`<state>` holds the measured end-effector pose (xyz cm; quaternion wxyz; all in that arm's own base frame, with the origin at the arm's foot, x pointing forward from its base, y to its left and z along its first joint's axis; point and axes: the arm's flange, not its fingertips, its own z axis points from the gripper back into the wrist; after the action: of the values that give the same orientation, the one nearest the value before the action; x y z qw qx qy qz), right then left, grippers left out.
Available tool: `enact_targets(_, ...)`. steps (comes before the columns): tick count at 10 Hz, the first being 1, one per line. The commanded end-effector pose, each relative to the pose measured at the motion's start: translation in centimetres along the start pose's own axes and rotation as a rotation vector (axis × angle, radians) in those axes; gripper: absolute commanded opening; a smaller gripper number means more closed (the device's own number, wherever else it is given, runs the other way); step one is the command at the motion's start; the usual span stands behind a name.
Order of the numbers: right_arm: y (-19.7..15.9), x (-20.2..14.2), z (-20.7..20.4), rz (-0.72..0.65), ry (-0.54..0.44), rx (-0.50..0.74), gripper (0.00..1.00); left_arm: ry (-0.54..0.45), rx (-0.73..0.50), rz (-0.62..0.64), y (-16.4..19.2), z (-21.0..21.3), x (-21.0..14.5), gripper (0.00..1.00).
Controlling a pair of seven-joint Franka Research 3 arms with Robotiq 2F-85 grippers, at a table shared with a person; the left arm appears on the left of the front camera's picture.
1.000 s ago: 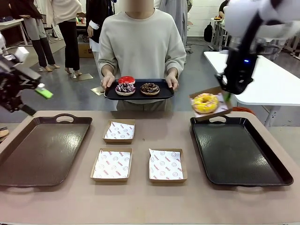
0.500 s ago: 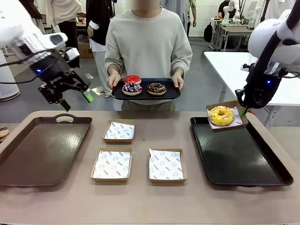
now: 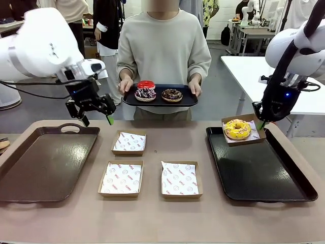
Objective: Individually package the donuts and arrange them on the tray.
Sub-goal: Place the picked Paper togo box on the Handle tray while simultaneously picking up another Paper togo box from the table with the other hand.
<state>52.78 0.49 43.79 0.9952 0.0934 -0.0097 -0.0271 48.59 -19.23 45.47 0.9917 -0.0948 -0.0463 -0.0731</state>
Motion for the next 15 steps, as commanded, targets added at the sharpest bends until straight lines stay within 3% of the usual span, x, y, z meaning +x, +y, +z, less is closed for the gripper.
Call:
enact_targets(1,0.0,-0.2,0.4,0.002,-0.005,-0.005,0.01,-0.022,0.102,0.015,-1.2,-2.6,2.5,1.00)
enact_targets(4,0.0,-0.2,0.4,0.002,-0.005,-0.005,0.01,-0.055,0.116,-0.034,-1.8,-7.2,4.1,1.00)
enact_targets(7,0.0,-0.2,0.4,0.002,-0.005,-0.005,0.01,-0.116,0.139,-0.073,-1.9,-9.2,5.3,1.00)
enact_targets(10,0.0,-0.2,0.4,0.002,-0.005,-0.005,0.01,-0.107,0.085,-0.072,-1.3,-9.1,5.0,1.00)
enact_targets(15,0.0,-0.2,0.4,0.002,-0.005,-0.005,0.01,-0.102,0.106,-0.090,-1.1,-9.4,5.2,1.00)
